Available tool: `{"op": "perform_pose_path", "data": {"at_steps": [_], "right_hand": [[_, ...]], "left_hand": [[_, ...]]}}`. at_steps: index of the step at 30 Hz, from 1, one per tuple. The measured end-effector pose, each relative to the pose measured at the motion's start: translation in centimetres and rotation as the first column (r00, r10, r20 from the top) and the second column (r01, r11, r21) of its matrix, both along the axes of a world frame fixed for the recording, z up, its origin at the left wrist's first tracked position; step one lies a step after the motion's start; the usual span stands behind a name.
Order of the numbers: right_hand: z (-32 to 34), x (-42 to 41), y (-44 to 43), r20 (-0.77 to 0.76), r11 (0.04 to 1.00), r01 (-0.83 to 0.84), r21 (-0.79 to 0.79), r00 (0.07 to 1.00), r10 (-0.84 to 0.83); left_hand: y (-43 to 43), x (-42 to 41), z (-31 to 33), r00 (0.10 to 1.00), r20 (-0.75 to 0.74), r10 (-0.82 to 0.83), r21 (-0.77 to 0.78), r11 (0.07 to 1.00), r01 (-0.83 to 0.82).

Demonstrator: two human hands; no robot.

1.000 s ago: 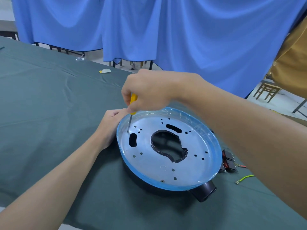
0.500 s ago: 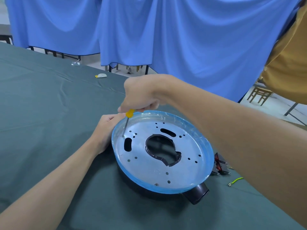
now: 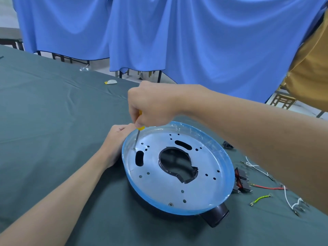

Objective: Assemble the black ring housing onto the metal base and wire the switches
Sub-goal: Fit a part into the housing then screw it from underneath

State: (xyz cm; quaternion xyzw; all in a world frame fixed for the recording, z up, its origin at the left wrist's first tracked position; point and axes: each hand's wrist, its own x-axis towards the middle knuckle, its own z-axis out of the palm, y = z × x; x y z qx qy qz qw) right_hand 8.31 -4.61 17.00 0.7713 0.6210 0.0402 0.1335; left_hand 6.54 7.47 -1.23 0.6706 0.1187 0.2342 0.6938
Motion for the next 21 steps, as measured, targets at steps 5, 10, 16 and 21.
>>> {"op": "perform_pose_path", "data": {"at_steps": [5, 10, 16, 21], "right_hand": [[0.2, -0.4, 1.0, -0.078, 0.976, 0.205, -0.076, 0.974, -0.211], [0.0, 0.1, 1.8, -0.270, 0.937, 0.330, -0.113, 0.897, -0.349], [1.0, -0.1, 0.6, -0.202, 0.951, 0.271, -0.147, 0.933, -0.297], [0.9, -0.1, 0.5, -0.008, 0.995, 0.035, -0.093, 0.999, -0.036]], "left_hand": [[0.3, 0.2, -0.2, 1.000, -0.013, -0.004, -0.040, 0.999, 0.003], [0.1, -0.2, 0.0, 1.000, -0.005, -0.010, -0.017, 1.000, 0.010], [0.0, -0.2, 0.1, 1.000, -0.019, -0.015, -0.016, 1.000, 0.015], [0.0, -0.3, 0.3, 1.000, -0.021, 0.003, -0.003, 1.000, -0.003]]}}
